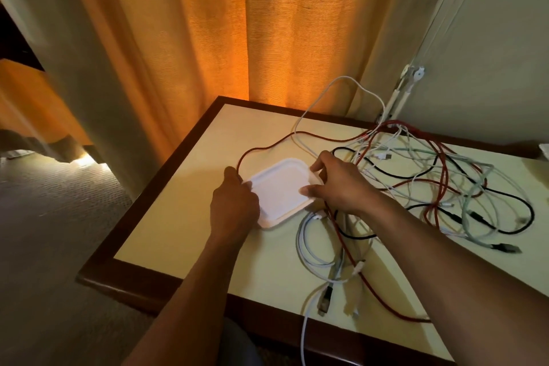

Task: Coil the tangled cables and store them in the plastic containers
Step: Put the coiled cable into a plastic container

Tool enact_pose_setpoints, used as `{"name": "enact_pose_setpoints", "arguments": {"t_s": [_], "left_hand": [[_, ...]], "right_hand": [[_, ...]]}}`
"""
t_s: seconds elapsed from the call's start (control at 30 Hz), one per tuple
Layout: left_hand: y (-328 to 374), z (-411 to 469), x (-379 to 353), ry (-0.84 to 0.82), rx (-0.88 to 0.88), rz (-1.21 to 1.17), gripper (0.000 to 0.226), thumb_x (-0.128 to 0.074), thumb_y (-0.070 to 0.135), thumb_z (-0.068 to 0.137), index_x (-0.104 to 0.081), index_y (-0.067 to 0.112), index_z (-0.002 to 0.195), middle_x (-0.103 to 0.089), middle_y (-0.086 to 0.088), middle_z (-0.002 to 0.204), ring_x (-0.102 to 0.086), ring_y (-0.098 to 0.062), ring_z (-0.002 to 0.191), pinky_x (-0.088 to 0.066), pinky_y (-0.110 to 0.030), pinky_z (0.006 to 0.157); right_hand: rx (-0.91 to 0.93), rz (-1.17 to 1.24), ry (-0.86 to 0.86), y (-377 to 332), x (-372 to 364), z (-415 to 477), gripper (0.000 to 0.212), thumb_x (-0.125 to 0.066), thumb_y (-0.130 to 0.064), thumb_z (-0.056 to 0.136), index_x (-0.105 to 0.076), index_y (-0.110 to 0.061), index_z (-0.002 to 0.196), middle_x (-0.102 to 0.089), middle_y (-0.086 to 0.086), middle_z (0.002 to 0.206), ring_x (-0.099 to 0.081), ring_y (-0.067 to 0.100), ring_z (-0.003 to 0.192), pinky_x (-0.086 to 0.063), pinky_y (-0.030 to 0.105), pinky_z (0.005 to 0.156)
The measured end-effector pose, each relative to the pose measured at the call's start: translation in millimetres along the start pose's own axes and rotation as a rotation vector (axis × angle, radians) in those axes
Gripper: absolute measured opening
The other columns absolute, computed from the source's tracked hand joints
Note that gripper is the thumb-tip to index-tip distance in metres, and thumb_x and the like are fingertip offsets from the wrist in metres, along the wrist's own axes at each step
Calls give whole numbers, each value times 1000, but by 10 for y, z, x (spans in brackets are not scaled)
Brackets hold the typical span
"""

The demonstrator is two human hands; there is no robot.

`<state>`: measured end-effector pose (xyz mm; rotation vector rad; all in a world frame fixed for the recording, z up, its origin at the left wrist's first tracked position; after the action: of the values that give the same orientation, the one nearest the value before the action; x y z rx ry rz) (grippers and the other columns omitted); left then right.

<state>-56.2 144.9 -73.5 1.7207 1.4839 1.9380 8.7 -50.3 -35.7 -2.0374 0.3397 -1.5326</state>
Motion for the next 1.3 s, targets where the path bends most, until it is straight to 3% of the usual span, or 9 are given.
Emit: {"name": "enact_pose_setpoints", "arguments": {"t_s": [0.17,0.33,0.43,0.5,0.67,0.87,1.07,1.2,1.3], "left_hand": [[68,-38,-97,17,-66,225,49,-52,20,103,-30,16,147,-65,-9,117,-66,-28,98,-53,-39,77],[73,-41,-45,-10,-138,303,45,-50,19,104,-33,20,146,-66,-8,119,-67,-27,100,-57,-42,84],[71,-30,-30,-25,-196,294,32,-48,19,105,-42,22,137,-67,-7,114,-65,-24,96,-57,-39,86],[58,0,-31,-36,-250,276,29,-46,18,106,-51,24,134,-69,-6,117,-64,-22,96,-55,-36,89],[44,70,-31,-47,-309,324,48,-45,10,102,-55,33,143,-69,-3,127,-64,-25,109,-51,-37,98],[32,130,-56,-37,-307,421,53,-45,14,100,-47,39,146,-67,-2,122,-63,-25,103,-51,-37,87],[33,75,-54,-8,-283,275,37,-40,19,106,-53,26,140,-67,-6,121,-58,-22,94,-46,-35,84],[-76,-18,-17,93,-41,-70,26,-45,37,108,-53,14,118,-64,-5,102,-59,-24,90,-51,-36,82],[-150,-59,2,71,-10,-150,31,-47,40,107,-52,9,105,-55,1,87,-58,-22,83,-49,-37,77]], "right_hand": [[-17,-50,-9,-43,-84,-46,45,-77,-35,88,-42,-24,114,-62,10,119,-58,24,95,-45,33,70],[49,-258,-23,-127,-43,-70,53,-74,-38,90,-41,-23,129,-58,10,133,-58,29,110,-51,42,87],[203,-447,-109,-225,-12,-76,84,-71,-36,92,-19,-32,159,-17,0,168,-26,26,149,-32,49,115],[250,-511,-231,-249,-18,-70,83,-64,-34,97,-12,-31,162,2,-6,171,-19,24,153,-27,45,119],[242,-491,-281,-154,-67,-40,78,-56,-35,103,-9,-25,163,13,-9,169,-24,27,153,-31,41,119],[268,-556,-327,-80,-141,-138,76,-57,-35,102,-11,-26,163,24,-7,167,0,19,157,-24,45,123],[288,-648,-377,-152,-127,-182,61,-49,-35,106,-25,-22,161,25,-6,166,7,15,156,-26,45,121],[235,-574,-367,-155,-94,-102,71,-50,-39,105,-9,-29,163,21,-9,167,-9,20,156,-25,48,122],[226,-489,-293,-193,-39,-63,78,-59,-40,100,-14,-27,162,-3,-2,171,-23,24,153,-27,42,121]]}}
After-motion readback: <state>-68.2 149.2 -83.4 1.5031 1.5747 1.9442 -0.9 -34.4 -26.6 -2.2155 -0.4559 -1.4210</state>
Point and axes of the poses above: each hand's wrist, its own z-axis towards the middle knuckle, its own x-axis out of the back of the hand, y = z × x, the point moved 3 cm from there along z, towards the middle knuckle
